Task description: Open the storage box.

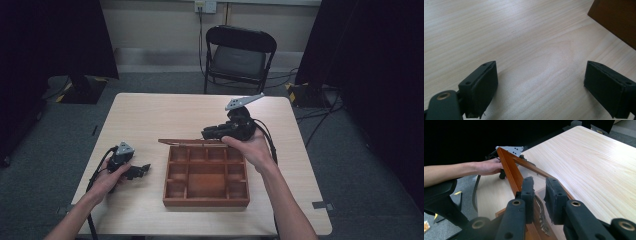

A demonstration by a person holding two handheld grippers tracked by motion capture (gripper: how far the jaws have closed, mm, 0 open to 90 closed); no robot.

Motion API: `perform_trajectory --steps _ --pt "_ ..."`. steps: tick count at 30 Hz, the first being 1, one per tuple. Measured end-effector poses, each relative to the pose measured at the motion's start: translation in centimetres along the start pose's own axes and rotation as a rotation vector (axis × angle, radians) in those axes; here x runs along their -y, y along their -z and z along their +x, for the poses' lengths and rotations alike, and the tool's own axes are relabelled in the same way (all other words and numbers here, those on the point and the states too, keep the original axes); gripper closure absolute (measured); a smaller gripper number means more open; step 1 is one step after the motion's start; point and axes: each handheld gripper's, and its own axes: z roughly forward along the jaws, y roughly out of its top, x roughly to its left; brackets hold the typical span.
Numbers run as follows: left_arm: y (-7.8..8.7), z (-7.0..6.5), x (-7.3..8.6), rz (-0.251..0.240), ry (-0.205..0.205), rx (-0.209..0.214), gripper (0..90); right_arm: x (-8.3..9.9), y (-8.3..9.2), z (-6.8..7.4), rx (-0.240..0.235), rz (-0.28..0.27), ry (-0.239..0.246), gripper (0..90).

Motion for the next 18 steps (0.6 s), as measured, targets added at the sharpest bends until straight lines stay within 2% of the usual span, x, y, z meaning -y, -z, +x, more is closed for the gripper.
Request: perform_trajectory --steps 18 --pt "0.0 0.0 0.0 0.0 0.0 0.0 11.4 -0.01 0.01 0.01 0.001 0.0 -0.004 77.2"
